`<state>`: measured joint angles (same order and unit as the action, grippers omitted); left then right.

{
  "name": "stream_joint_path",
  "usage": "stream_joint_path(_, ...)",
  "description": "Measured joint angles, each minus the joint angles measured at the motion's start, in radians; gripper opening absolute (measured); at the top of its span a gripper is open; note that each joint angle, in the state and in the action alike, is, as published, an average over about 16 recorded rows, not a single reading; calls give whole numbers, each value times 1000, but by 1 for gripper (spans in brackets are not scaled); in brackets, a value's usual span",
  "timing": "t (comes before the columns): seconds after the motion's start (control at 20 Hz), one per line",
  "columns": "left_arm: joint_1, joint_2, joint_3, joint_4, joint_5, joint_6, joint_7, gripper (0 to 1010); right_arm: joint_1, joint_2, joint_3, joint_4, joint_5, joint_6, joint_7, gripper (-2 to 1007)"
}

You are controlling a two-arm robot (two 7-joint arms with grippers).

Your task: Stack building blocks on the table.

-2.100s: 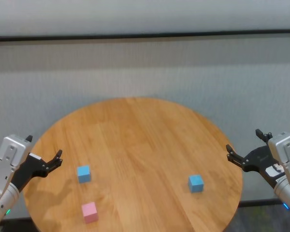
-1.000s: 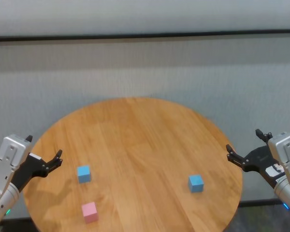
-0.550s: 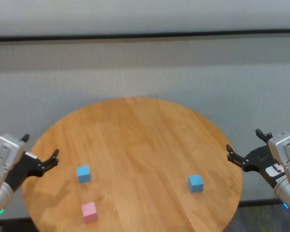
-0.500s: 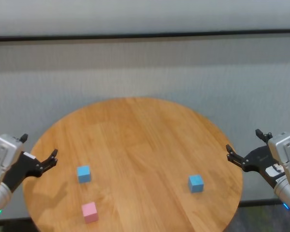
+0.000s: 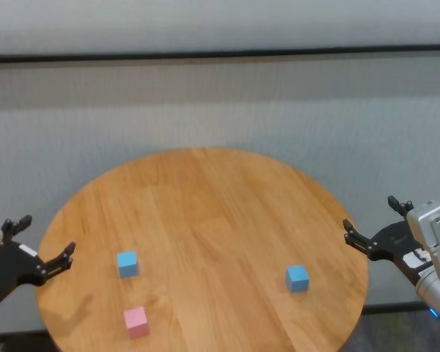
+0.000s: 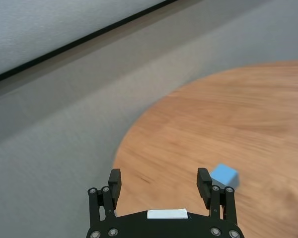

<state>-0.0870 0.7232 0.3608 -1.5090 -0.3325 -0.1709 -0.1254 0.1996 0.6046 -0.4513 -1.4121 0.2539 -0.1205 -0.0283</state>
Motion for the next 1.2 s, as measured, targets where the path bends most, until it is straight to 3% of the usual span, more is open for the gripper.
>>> stream_joint_path(0.25,37,27,-11,-32,-19,-10,-52,1000,0,0,0,0,0,0,0,1005)
stream_joint_path(0.6,75,42,2,-72,-10,-24,-113,1000,0,0,0,0,0,0,0,1005)
stream_joint_path(1.2,81,14,46,-71,21,-25,-201,1000,0,0,0,0,0,0,0,1005)
